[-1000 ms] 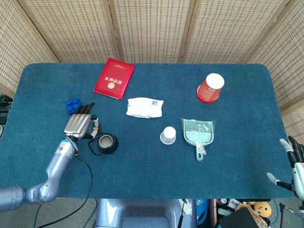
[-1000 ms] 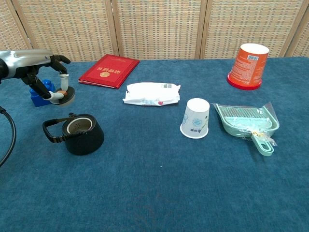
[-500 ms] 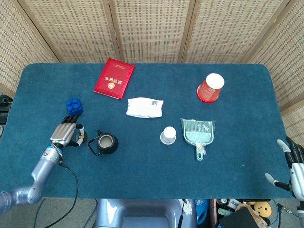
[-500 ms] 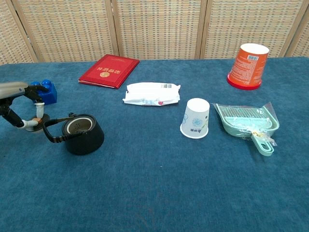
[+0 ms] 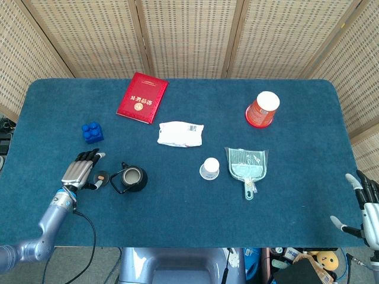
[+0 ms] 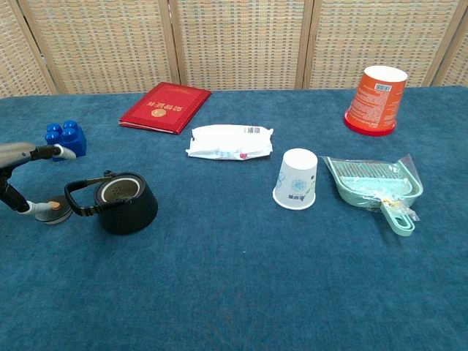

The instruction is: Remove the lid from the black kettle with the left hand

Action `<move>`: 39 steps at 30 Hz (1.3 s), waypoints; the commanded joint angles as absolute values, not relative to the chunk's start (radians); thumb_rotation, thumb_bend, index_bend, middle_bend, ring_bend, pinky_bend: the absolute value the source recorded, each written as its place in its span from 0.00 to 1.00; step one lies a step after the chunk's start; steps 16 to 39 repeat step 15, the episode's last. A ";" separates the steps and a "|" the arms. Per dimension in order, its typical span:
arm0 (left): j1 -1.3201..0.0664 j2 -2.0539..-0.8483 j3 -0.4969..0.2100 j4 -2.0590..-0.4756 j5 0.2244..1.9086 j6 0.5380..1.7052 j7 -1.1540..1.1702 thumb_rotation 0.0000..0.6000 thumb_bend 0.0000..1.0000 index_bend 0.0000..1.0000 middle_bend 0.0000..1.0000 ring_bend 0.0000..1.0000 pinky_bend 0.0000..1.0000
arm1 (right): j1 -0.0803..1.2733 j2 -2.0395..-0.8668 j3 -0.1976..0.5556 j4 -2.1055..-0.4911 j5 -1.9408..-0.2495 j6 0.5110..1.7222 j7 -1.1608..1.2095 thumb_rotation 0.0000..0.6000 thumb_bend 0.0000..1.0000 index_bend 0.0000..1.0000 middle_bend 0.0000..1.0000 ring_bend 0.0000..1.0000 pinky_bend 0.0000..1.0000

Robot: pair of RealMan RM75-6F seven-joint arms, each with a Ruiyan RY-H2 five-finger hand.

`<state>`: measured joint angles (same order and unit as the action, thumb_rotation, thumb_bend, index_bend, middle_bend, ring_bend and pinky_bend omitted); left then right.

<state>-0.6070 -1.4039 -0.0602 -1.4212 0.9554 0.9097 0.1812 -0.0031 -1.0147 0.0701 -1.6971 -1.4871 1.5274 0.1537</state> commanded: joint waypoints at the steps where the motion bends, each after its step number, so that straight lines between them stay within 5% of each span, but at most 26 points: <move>1: -0.582 -1.351 -0.069 -1.483 0.994 0.952 0.158 1.00 0.31 0.00 0.00 0.00 0.00 | -0.003 -1.015 0.069 -1.698 -1.488 1.526 0.152 1.00 0.00 0.00 0.00 0.00 0.00; 8: -0.487 -1.195 -0.081 -1.657 1.116 1.132 0.084 1.00 0.23 0.00 0.00 0.00 0.00 | -0.002 -1.018 0.065 -1.702 -1.497 1.528 0.141 1.00 0.00 0.00 0.00 0.00 0.00; 15: -0.316 -1.073 0.001 -1.821 1.305 1.430 0.174 1.00 0.12 0.00 0.00 0.00 0.00 | -0.003 -1.029 0.064 -1.702 -1.499 1.534 0.107 1.00 0.00 0.00 0.00 0.00 0.00; 39: -0.316 -1.073 0.001 -1.821 1.305 1.430 0.174 1.00 0.12 0.00 0.00 0.00 0.00 | -0.003 -1.029 0.064 -1.702 -1.499 1.534 0.107 1.00 0.00 0.00 0.00 0.00 0.00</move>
